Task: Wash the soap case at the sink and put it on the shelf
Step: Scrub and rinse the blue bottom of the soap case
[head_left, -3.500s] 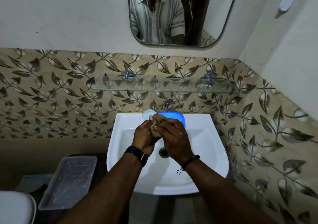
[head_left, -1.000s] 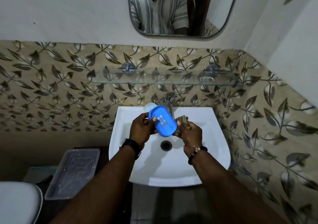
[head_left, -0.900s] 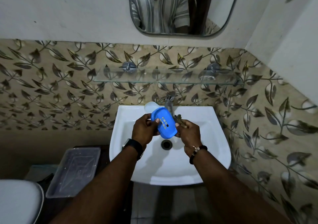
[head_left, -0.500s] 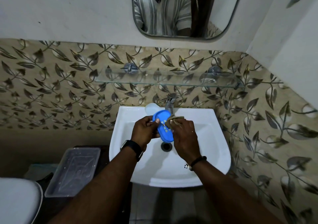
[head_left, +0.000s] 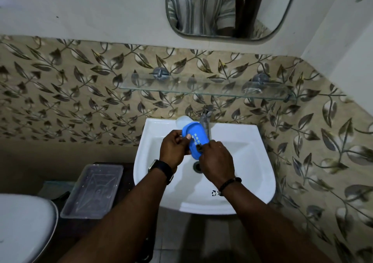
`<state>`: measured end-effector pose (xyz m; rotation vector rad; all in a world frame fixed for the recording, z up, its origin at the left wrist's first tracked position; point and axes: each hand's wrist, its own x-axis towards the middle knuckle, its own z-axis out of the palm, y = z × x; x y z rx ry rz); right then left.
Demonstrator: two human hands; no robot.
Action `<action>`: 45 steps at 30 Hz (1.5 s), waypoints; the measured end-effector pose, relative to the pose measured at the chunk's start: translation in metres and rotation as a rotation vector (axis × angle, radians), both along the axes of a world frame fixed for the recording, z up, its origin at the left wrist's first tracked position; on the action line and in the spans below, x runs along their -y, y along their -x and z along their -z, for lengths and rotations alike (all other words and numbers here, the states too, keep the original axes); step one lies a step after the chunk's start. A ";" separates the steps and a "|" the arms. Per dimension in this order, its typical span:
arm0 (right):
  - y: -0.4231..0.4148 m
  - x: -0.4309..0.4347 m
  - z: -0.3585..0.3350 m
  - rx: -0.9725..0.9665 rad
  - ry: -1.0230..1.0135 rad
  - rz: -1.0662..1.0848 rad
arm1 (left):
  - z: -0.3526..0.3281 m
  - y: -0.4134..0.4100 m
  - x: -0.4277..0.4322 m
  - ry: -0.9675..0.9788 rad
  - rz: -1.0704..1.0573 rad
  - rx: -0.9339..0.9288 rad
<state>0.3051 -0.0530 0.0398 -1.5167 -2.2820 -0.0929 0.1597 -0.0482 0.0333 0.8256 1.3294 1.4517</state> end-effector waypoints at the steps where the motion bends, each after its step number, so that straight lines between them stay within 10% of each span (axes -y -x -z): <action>1: 0.002 0.002 0.000 -0.028 0.086 0.001 | 0.005 0.001 0.002 0.008 -0.011 -0.002; 8: 0.009 0.004 -0.010 -0.554 0.205 0.019 | 0.018 -0.011 0.013 0.064 0.121 0.022; 15: -0.017 0.000 0.001 -0.179 0.180 -0.338 | 0.025 0.010 0.010 0.075 -0.023 0.168; 21: -0.020 -0.002 0.023 -0.155 -0.038 -0.031 | 0.030 0.004 0.005 0.044 -0.262 0.286; 24: -0.024 -0.012 0.029 -0.417 0.360 0.196 | 0.031 0.010 0.004 0.040 -0.347 0.352; 28: -0.022 -0.016 0.028 -1.418 1.109 0.233 | 0.036 0.001 0.011 0.047 -0.297 0.359; 45: 0.052 -0.040 0.052 -1.295 1.107 0.328 | 0.057 0.044 0.009 0.118 -0.519 0.112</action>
